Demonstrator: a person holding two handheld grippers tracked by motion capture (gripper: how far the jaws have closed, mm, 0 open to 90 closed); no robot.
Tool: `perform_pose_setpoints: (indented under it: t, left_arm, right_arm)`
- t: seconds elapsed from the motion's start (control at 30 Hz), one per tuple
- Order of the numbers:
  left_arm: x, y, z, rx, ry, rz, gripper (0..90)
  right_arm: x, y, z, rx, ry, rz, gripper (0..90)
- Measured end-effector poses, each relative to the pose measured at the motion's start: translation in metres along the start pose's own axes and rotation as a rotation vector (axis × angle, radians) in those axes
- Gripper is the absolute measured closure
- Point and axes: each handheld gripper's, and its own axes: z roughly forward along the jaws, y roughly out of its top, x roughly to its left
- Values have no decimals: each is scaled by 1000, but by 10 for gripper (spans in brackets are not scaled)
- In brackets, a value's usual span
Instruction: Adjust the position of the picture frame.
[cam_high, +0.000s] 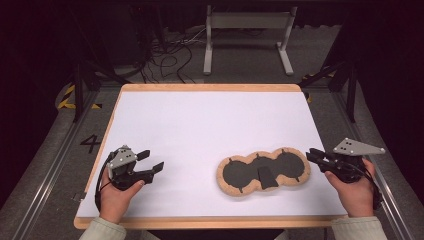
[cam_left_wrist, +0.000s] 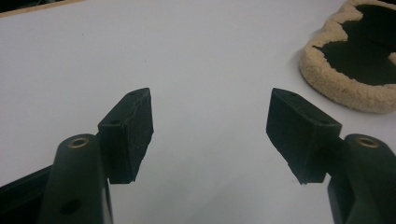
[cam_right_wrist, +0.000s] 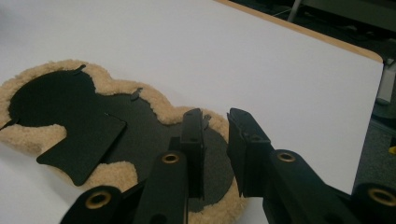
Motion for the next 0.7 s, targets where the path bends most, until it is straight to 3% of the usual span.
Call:
perform_pose_setpoints:
  t: [0.17,0.7]
  left_arm:
    - [1,0,1,4,1,-7,324]
    - [4,-1,6,21,-11,-11,323]
  right_arm:
    - [-6,-6,3,60,1,40,798]
    - [-16,-20,14,194,-38,65,891]
